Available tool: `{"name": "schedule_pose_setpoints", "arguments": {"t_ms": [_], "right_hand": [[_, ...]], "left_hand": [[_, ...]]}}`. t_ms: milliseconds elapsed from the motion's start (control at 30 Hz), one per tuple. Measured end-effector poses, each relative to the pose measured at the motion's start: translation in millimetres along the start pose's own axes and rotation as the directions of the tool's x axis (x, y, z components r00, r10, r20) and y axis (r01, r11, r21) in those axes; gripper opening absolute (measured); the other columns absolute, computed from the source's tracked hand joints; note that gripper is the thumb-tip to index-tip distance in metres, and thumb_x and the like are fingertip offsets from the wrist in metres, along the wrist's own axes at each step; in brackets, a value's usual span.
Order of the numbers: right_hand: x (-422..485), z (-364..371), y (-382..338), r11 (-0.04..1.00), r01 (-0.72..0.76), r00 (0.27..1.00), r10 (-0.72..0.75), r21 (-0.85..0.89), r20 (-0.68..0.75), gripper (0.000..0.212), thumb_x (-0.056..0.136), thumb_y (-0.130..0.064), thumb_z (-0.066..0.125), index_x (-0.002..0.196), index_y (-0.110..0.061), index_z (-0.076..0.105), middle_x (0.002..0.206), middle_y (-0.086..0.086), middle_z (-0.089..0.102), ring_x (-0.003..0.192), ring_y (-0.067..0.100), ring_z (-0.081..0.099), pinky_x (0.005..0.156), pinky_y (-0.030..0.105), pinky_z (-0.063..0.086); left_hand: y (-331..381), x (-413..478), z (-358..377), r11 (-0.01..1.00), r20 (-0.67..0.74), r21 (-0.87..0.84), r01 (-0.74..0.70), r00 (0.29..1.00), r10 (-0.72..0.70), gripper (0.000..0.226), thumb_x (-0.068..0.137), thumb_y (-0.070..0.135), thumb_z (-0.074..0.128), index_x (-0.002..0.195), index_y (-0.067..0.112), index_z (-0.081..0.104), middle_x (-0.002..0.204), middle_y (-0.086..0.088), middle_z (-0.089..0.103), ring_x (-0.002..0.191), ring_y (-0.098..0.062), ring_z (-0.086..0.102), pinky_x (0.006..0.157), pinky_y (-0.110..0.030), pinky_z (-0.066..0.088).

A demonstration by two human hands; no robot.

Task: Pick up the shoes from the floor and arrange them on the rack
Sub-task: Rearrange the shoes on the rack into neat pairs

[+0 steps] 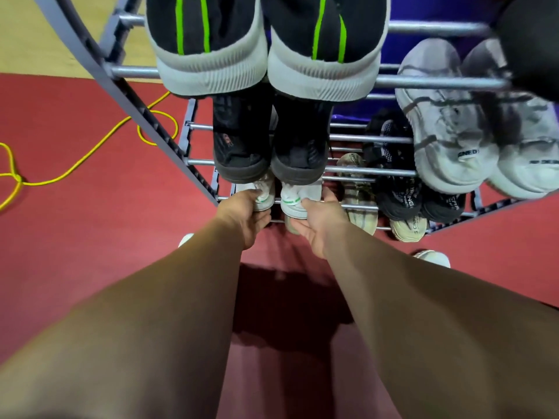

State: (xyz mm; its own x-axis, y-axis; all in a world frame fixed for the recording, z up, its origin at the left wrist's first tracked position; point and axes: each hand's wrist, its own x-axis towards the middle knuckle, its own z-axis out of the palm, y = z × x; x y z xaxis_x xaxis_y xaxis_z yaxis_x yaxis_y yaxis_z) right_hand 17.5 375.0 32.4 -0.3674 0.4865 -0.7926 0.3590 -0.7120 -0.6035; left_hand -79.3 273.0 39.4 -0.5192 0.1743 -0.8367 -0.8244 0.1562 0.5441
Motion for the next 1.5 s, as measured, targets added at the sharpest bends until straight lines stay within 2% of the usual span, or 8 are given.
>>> {"name": "schedule_pose_setpoints", "arguments": {"t_ms": [733,1067,1167,1233,1300,1367,1433,1500], "right_hand": [[-3,4,-1,1.0,0.0,1.0,0.0,0.023,-0.015,0.044,0.103,-0.009,0.056,0.137,-0.036,0.057,0.122,-0.003,0.07,0.093,0.019,0.075,0.082,0.036,0.064],[-4,-1,-2,1.0,-0.029,0.998,0.029,-0.003,0.047,0.036,0.103,-0.016,0.054,0.131,-0.038,0.057,0.122,0.002,0.071,0.099,0.027,0.074,0.088,0.043,0.062],[-17,-14,-4,0.995,-0.037,0.998,0.04,-0.088,0.039,0.046,0.103,-0.023,0.051,0.145,-0.044,0.048,0.125,0.002,0.067,0.095,0.027,0.073,0.081,0.038,0.063],[-29,-29,-6,0.991,-0.051,0.999,0.05,-0.12,-0.005,0.043,0.104,-0.022,0.051,0.145,-0.035,0.048,0.121,0.005,0.068,0.094,0.026,0.072,0.084,0.039,0.063],[-43,-46,-7,0.985,-0.083,0.996,0.077,-0.15,-0.043,0.025,0.103,-0.016,0.052,0.126,-0.022,0.059,0.126,0.01,0.066,0.099,0.032,0.072,0.094,0.045,0.059],[-57,-64,-6,0.969,-0.106,0.994,0.097,-0.222,-0.055,0.025,0.102,-0.017,0.056,0.126,-0.017,0.06,0.132,0.015,0.061,0.103,0.036,0.07,0.085,0.045,0.062],[-75,-81,-7,0.95,-0.089,0.996,0.082,-0.298,-0.035,0.038,0.1,-0.023,0.059,0.137,-0.015,0.053,0.131,0.013,0.058,0.09,0.03,0.069,0.063,0.037,0.06],[-95,-102,-13,0.939,-0.054,0.999,0.052,-0.34,-0.017,0.036,0.099,-0.023,0.06,0.133,-0.013,0.055,0.13,0.013,0.059,0.085,0.027,0.068,0.057,0.033,0.056]], "left_hand": [[-10,14,-9,0.999,-0.052,0.052,-0.002,0.999,0.005,0.028,0.094,0.02,0.067,0.114,0.0,0.064,0.099,-0.015,0.075,0.087,-0.025,0.075,0.078,-0.035,0.063],[-9,5,-9,0.999,-0.043,0.041,0.009,0.999,-0.007,0.038,0.092,0.032,0.068,0.121,0.007,0.064,0.105,-0.013,0.074,0.094,-0.026,0.074,0.084,-0.038,0.062],[-13,-12,-15,0.998,-0.035,0.031,0.059,0.998,-0.058,0.043,0.093,0.045,0.063,0.118,0.01,0.057,0.1,-0.011,0.064,0.099,-0.026,0.067,0.094,-0.044,0.056],[-18,-26,-22,0.995,-0.081,0.049,0.086,0.993,-0.081,0.044,0.094,0.051,0.059,0.12,0.016,0.052,0.105,-0.011,0.057,0.099,-0.028,0.064,0.093,-0.046,0.056],[-25,-44,-27,0.991,-0.137,0.11,0.08,0.988,-0.065,0.045,0.094,0.054,0.056,0.125,0.02,0.054,0.116,-0.01,0.054,0.094,-0.029,0.064,0.078,-0.041,0.059],[-30,-65,-29,0.973,-0.158,0.224,0.048,0.987,-0.013,0.042,0.095,0.049,0.055,0.126,0.022,0.058,0.115,-0.01,0.051,0.078,-0.028,0.06,0.063,-0.033,0.054],[-32,-88,-28,0.949,-0.128,0.316,0.01,0.991,0.032,0.039,0.094,0.043,0.058,0.121,0.015,0.059,0.107,-0.011,0.049,0.063,-0.025,0.051,0.058,-0.031,0.048],[-31,-115,-20,0.937,-0.07,0.346,-0.04,0.995,0.069,0.026,0.094,0.036,0.059,0.108,0.015,0.06,0.095,-0.008,0.048,0.058,-0.022,0.046,0.059,-0.031,0.047]]}}
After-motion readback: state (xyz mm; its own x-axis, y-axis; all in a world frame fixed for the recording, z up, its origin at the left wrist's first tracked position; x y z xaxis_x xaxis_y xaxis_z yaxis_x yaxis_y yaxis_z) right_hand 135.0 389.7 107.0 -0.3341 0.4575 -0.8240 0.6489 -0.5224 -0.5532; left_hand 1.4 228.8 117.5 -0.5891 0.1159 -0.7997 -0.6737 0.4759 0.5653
